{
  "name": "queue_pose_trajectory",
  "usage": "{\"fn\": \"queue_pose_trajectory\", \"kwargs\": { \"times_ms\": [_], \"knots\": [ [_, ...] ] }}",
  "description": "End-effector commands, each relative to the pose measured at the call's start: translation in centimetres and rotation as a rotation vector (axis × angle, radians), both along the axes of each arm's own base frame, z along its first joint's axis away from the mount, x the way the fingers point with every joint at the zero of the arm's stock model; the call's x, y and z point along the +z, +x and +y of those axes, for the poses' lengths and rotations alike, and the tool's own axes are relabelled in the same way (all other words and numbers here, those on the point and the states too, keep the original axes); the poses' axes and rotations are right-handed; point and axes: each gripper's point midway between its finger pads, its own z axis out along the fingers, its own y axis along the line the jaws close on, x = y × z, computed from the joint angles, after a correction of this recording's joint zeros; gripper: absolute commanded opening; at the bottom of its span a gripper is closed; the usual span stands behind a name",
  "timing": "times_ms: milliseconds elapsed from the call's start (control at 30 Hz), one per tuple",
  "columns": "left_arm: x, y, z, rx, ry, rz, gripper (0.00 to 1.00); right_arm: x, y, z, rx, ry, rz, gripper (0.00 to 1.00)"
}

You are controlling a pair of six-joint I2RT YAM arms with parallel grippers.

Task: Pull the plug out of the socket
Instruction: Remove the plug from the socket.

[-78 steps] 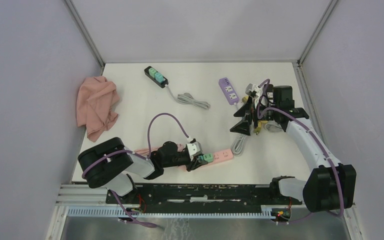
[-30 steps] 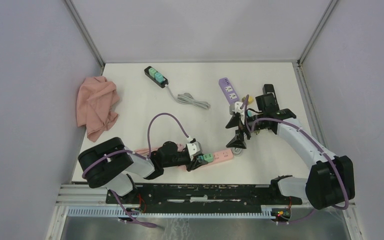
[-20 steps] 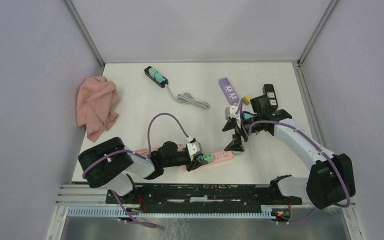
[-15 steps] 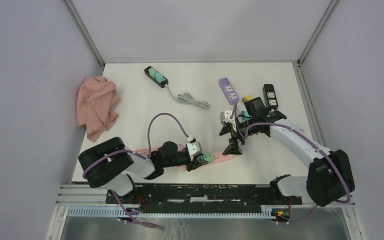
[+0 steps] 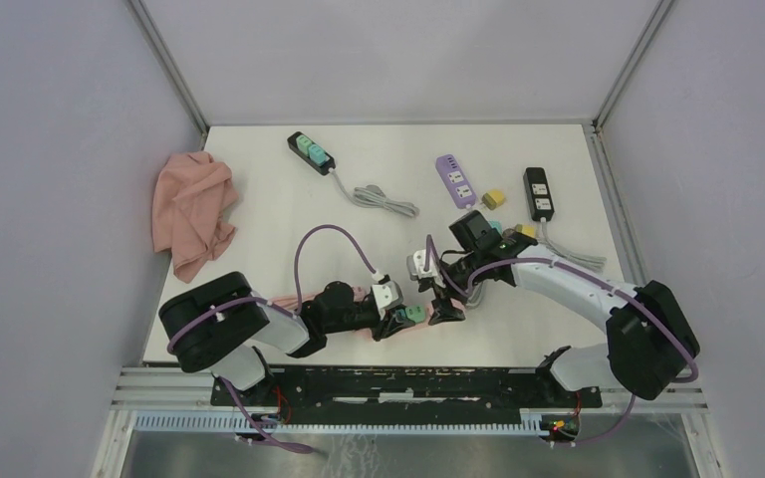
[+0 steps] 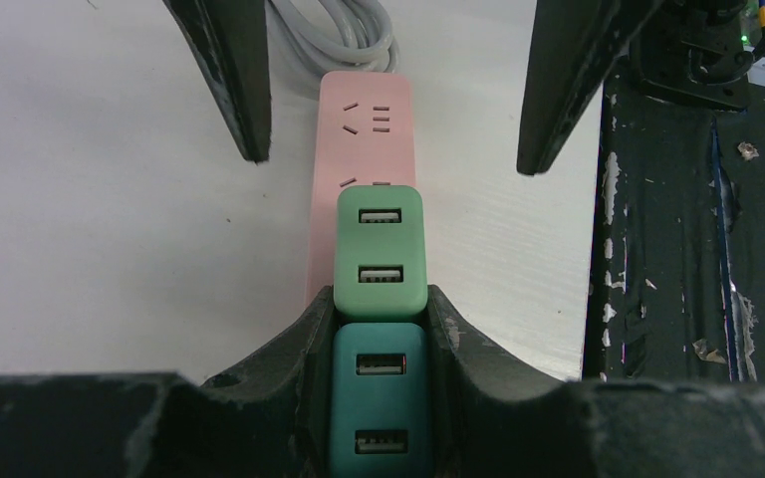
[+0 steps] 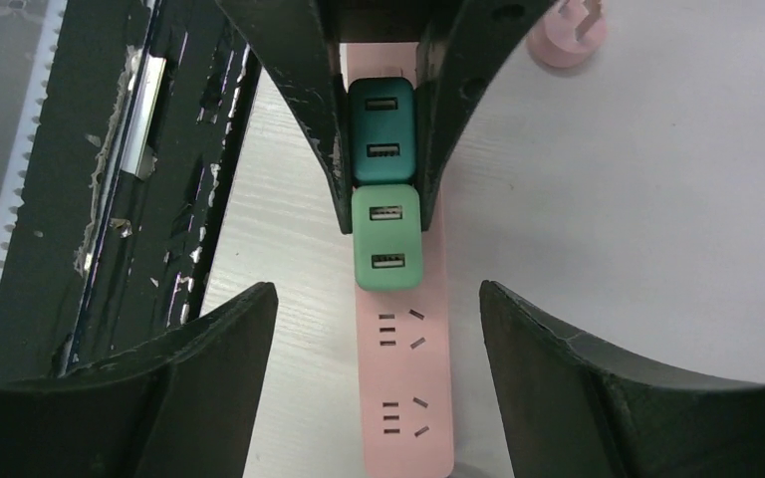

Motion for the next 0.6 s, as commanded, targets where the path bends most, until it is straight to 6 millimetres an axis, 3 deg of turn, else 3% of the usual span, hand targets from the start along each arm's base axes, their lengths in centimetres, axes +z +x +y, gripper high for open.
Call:
{"fn": "queue_pose_trajectory", "kwargs": {
  "times_ms": [0, 300, 567],
  "knots": [
    [2.4, 0.4, -1.3, -0.012, -0.095, -0.01, 0.03, -0.9, 0.3, 1.1, 0.034, -0.03, -0.076, 0.78],
    [2.8, 0.3, -1.4, -0.014, -0.114, -0.009, 0.03, -2.4, -0.3, 1.8, 0.067, -0.09, -0.1, 0.54],
    [2.9, 0.2, -1.2, -0.004, -0.128, -0.006, 0.05, -2.5, -0.3, 2.1, 0.07, -0.112, -0.092, 0.23]
  ]
}}
